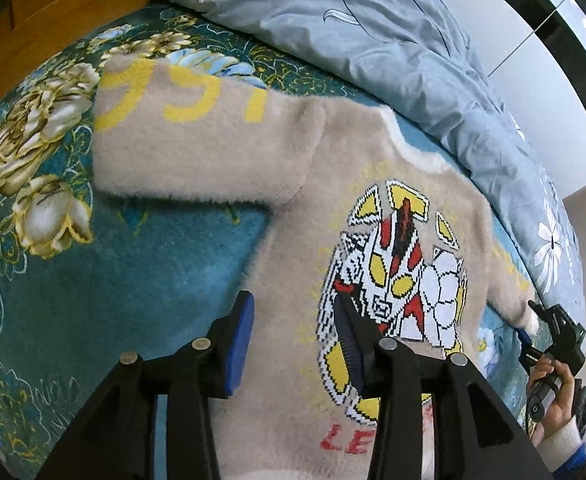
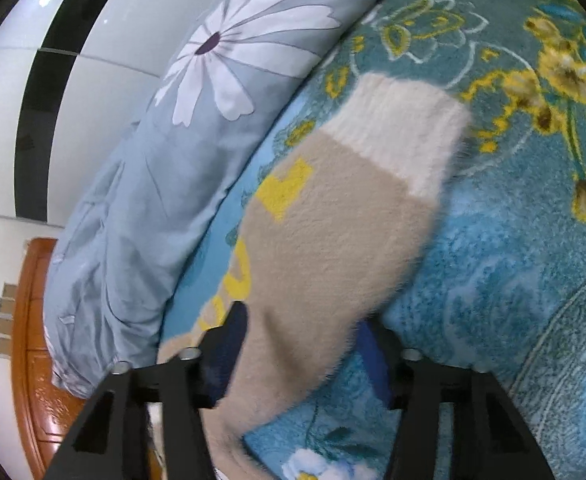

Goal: Fold clothes

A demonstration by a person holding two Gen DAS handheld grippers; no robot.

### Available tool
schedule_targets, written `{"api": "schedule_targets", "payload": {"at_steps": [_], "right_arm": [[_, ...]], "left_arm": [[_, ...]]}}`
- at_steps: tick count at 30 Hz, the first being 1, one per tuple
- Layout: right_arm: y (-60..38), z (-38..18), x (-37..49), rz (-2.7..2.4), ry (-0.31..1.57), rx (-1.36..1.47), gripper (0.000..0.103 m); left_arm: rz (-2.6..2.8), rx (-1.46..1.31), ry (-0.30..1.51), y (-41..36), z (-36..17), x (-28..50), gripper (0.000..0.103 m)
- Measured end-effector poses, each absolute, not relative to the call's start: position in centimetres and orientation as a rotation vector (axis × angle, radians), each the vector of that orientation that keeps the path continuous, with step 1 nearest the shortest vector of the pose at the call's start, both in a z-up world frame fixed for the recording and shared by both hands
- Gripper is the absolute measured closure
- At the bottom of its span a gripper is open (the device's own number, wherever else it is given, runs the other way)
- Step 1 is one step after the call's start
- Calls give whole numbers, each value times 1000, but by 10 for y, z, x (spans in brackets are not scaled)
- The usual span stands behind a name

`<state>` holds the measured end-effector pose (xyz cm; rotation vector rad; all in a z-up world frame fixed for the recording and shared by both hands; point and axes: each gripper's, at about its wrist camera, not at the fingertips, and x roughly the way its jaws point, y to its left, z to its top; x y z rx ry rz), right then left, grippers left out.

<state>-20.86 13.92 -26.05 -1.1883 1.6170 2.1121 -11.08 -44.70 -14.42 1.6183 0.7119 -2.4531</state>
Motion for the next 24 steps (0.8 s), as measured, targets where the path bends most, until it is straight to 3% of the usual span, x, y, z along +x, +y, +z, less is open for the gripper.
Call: {"api": "schedule_targets", "payload": {"at_steps": [7, 10, 17, 21, 24], "right_arm": [[128, -267, -209, 2087, 1706, -1178, 53], [119, -268, -225, 2111, 1641, -1173, 53], [116, -268, -253, 2133, 1688, -1023, 51], [114, -266, -269, 2134, 1705, -1019, 80], [125, -260, -260, 2126, 1734, -1032, 85]], "left_arm": [[-2460, 1540, 718, -434, -149, -117, 53], [-2450, 1575, 729, -428, -150, -121, 53], [-2507, 1458, 654, -413, -135, -121, 53], [-2522, 1444, 656, -409, -130, -123, 53], [-2543, 1460, 645, -405, -126, -125, 53]]}}
